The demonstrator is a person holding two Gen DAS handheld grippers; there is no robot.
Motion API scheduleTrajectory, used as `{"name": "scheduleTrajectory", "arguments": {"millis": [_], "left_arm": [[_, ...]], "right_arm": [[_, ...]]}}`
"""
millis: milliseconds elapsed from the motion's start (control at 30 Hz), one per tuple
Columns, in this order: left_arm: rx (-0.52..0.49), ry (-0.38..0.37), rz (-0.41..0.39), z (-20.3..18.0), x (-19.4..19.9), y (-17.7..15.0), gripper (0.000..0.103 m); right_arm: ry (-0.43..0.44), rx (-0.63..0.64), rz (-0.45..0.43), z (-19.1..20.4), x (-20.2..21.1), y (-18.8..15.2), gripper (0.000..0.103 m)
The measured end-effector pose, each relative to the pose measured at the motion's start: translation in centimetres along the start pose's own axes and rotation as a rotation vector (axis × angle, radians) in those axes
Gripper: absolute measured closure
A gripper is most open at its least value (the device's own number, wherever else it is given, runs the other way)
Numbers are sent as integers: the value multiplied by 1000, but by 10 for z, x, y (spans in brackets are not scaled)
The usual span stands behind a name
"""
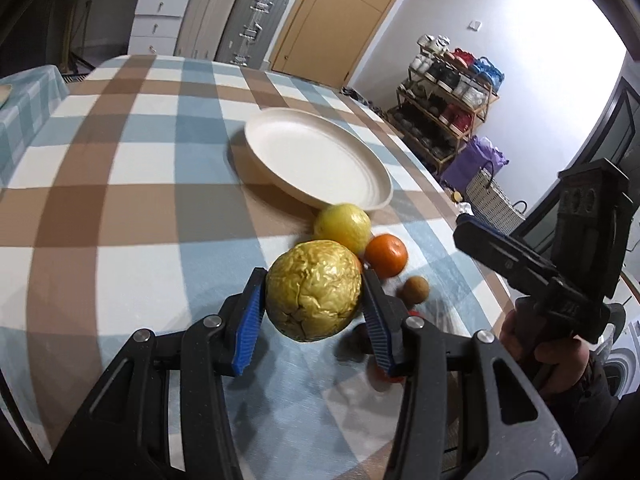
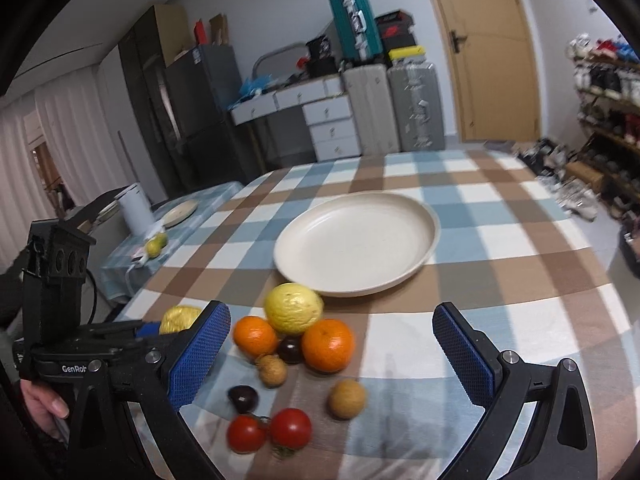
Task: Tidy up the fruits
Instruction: 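Grasp the yellow lemon with the right tool while the left tool holds the wrinkled fruit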
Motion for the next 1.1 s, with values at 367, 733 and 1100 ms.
{"name": "scheduleTrajectory", "arguments": {"millis": [367, 733, 1100], "left_arm": [[19, 25, -10, 29, 2, -2, 59], [45, 8, -12, 47, -8, 1, 59], [69, 14, -3, 56, -16, -2, 59]], "right_arm": [[20, -57, 255, 13, -70, 5, 0], [-41, -60, 404, 14, -105, 7, 1], [-112, -18, 478, 20, -120, 0, 29]]}}
Point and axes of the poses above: each gripper's, at about its wrist camera, not at the fingertips, and x roughly against the way its jaws point, z to its left, y to its top, the point moved 5 cm from there along -x, roughly the way its jaws point, and after that the axes turned 14 degrees about -x, right-handed, at the moved point
